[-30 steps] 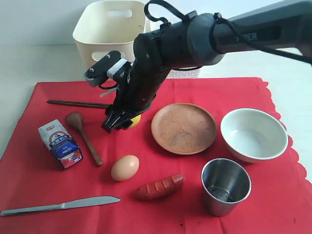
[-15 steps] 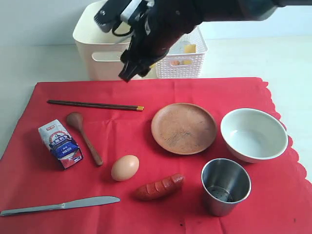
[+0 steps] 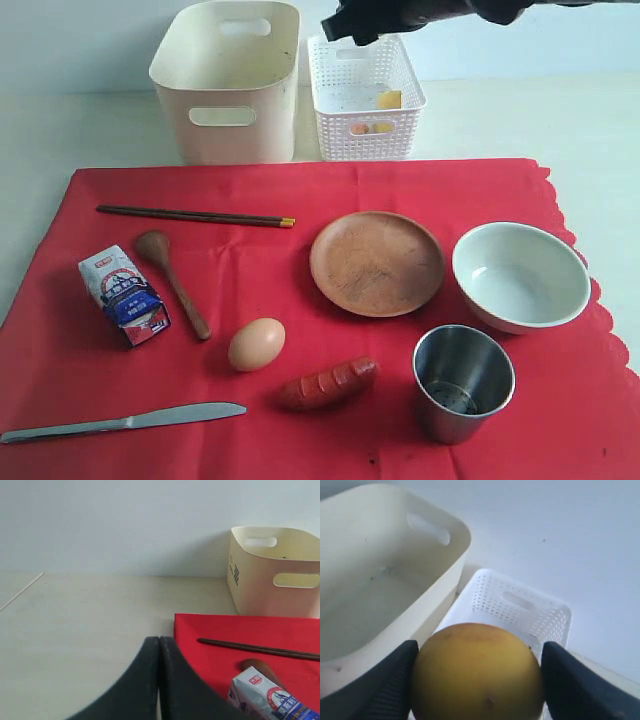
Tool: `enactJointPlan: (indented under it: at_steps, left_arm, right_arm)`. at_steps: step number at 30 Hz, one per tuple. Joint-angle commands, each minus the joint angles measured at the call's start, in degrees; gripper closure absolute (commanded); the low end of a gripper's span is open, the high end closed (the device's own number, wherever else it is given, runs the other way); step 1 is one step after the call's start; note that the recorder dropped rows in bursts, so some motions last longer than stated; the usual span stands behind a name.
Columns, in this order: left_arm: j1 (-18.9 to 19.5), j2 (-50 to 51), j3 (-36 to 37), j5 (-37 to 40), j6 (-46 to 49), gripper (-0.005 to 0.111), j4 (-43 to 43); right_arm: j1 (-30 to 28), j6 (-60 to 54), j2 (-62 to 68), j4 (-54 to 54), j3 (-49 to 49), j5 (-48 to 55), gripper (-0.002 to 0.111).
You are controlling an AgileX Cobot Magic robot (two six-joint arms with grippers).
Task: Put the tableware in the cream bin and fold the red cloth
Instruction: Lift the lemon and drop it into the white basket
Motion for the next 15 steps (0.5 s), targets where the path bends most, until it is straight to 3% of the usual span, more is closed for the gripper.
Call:
enactJointPlan:
  at_steps: [1,8,15]
  left_arm:
    - [0.11,-0.32,-0.03,-0.13,0.09,0.107,-0.12]
    - [0.11,-0.32,-0.03,-0.13,0.09,0.107,-0.12]
    - [0.11,-0.32,-0.03,-0.13,0.09,0.107,-0.12]
  right_arm:
    - [-1.62,4.93,3.61,-0.38,-0.14,-10.10,0.108]
    - [-1.94,4.42,9.57,1.20,-0.14,-19.05,0.108]
    - [-3.66,-0.01,12.35,17.12,-0.14,-21.35,0.100]
